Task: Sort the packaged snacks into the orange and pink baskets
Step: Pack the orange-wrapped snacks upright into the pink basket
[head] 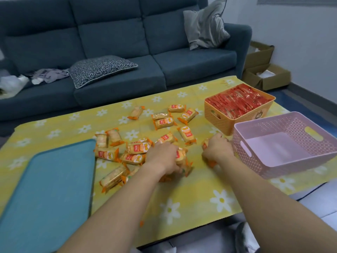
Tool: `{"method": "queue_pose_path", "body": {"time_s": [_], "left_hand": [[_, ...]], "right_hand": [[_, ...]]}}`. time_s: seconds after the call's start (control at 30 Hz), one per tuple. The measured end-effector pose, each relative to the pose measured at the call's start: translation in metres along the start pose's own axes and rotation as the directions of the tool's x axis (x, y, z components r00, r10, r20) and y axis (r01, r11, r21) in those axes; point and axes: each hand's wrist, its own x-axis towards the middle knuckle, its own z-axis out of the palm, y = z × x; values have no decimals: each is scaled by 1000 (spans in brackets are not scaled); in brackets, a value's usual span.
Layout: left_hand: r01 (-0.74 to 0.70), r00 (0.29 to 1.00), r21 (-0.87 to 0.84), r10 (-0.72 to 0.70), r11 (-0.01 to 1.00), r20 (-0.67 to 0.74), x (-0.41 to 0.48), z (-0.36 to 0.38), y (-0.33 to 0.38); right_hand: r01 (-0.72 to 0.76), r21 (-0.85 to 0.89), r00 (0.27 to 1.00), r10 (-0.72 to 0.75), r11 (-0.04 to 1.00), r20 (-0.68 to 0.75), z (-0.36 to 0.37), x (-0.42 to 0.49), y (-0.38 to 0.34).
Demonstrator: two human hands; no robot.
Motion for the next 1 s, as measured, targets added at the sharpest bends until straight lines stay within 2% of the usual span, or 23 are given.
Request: {"method": "queue_pose_path", "body": {"time_s": [0.03,0.07,0.13,0.2,0.27,0.33,0.43,0.53,0.7,0.77,0.87,1.0], "left_hand": [[72,996,-161,-79,984,-34,-3,-4,-7],[161,980,-341,-190,926,-54,-5,-7,-16],[309,913,-577,-405,756,-41,-9,-7,-35],[416,854,-694,-514,587,78,-10,2,-50],[475,816,-770,-542,426,203,-11,10,-51],[499,801,-780,-543,378,250,-8,15,-46],[501,795,-802,-539,325,278,-4,19,-38],[498,756,-842,-579,208,304,-5,20,-36],[442,757,-886,-588,141,284,-9,15,-39],[403,765,-912,-574,73,292,-15,6,-36],[320,800,-948,-535,-5,273,-21,-10,-27],[140,855,-989,-499,-38,140,-16,-38,17]], "right_hand": [[15,55,1000,-14,998,-7,-2,-2,-5],[40,135,999,-41,990,0,-4,-4,-13],[79,346,993,-106,935,60,-3,-14,-31],[66,461,968,-169,885,188,7,-29,-47],[29,488,934,-198,872,297,21,-43,-58],[8,522,917,-214,853,336,31,-53,-66],[-83,642,889,-234,762,393,36,-61,-71],[-181,700,863,-231,690,450,34,-64,-69],[-371,731,741,-292,573,605,33,-68,-67],[-423,735,714,-304,530,631,29,-70,-64],[-387,788,754,-328,479,570,10,-74,-61],[-126,867,880,-350,482,322,-48,-76,-42]]}}
